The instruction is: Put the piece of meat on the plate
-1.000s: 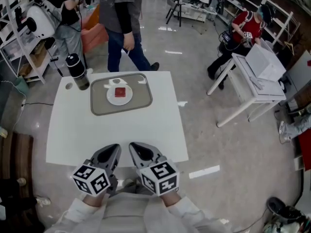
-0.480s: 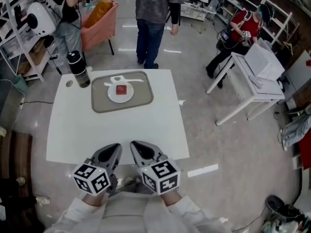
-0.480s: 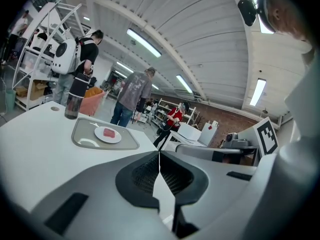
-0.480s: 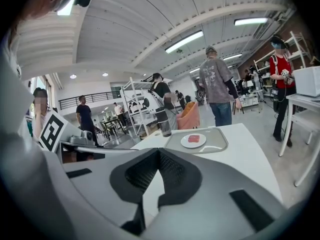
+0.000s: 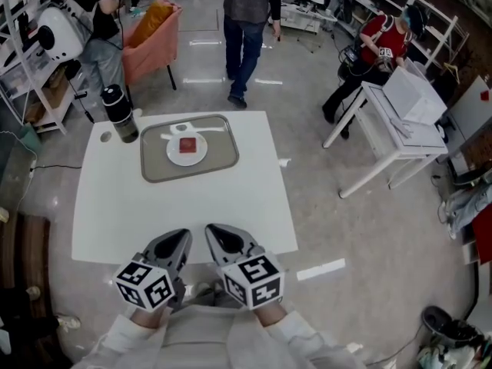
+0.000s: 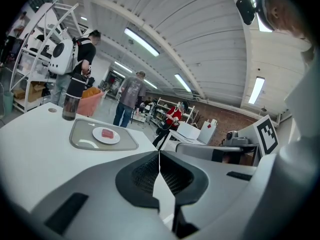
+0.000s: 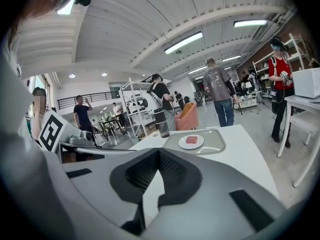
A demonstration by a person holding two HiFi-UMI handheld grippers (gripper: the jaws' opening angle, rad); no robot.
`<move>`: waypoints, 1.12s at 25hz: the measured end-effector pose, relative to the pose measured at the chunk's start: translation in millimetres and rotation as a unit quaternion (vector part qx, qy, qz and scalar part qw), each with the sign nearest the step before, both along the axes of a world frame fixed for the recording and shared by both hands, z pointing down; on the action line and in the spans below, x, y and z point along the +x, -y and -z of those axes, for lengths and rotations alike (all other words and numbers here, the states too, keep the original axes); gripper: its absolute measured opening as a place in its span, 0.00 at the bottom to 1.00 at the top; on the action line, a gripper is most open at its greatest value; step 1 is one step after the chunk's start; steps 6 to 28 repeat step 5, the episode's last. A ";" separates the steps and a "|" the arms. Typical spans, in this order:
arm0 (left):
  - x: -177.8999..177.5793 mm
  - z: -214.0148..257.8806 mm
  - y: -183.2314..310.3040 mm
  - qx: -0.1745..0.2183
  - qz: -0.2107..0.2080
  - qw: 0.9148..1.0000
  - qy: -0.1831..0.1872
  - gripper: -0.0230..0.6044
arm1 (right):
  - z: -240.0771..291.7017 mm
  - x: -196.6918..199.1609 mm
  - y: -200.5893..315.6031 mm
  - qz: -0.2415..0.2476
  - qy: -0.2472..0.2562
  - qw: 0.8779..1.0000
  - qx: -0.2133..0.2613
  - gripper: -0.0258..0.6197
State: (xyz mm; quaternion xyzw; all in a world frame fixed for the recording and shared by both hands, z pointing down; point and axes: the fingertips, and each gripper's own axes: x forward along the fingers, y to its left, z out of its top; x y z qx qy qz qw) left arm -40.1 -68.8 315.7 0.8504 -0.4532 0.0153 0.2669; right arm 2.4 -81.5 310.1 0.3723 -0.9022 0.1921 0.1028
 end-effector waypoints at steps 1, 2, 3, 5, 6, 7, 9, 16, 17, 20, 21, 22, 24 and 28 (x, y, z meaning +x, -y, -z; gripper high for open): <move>0.8 -0.5 0.5 0.000 0.000 1.000 0.000 0.06 | 0.0 0.6 0.6 0.000 0.000 1.000 0.000 0.06; 1.6 -1.1 1.1 0.000 -0.001 1.000 0.000 0.06 | -0.2 1.2 1.3 0.001 -0.001 1.000 0.001 0.06; 2.3 -1.7 2.0 0.000 -0.001 1.000 0.001 0.06 | -0.4 1.7 2.2 0.001 -0.001 1.000 0.001 0.06; 3.4 -2.8 3.9 0.001 -0.001 1.000 0.001 0.06 | -1.0 2.7 4.2 0.001 -0.001 1.000 0.003 0.06; 3.4 -2.8 3.9 0.001 -0.001 1.000 0.001 0.06 | -1.0 2.7 4.2 0.001 -0.001 1.000 0.003 0.06; 3.4 -2.8 3.9 0.001 -0.001 1.000 0.001 0.06 | -1.0 2.7 4.2 0.001 -0.001 1.000 0.003 0.06; 3.4 -2.8 3.9 0.001 -0.001 1.000 0.001 0.06 | -1.0 2.7 4.2 0.001 -0.001 1.000 0.003 0.06; 3.4 -2.8 3.9 0.001 -0.001 1.000 0.001 0.06 | -1.0 2.7 4.2 0.001 -0.001 1.000 0.003 0.06; 3.4 -2.8 3.9 0.001 -0.001 1.000 0.001 0.06 | -1.0 2.7 4.2 0.001 -0.001 1.000 0.003 0.06; 3.4 -2.8 3.9 0.001 -0.001 1.000 0.001 0.06 | -1.0 2.7 4.2 0.001 -0.001 1.000 0.003 0.06; 3.4 -2.8 3.9 0.001 -0.001 1.000 0.001 0.06 | -1.0 2.7 4.2 0.001 -0.001 1.000 0.003 0.06; 3.4 -2.8 3.9 0.001 -0.001 1.000 0.001 0.06 | -1.0 2.7 4.2 0.001 -0.001 1.000 0.003 0.06; 3.4 -2.8 3.9 0.001 -0.001 1.000 0.001 0.06 | -1.0 2.7 4.2 0.001 -0.001 1.000 0.003 0.06; 3.4 -2.8 3.9 0.001 -0.001 1.000 0.001 0.06 | -1.0 2.7 4.2 0.001 -0.001 1.000 0.003 0.06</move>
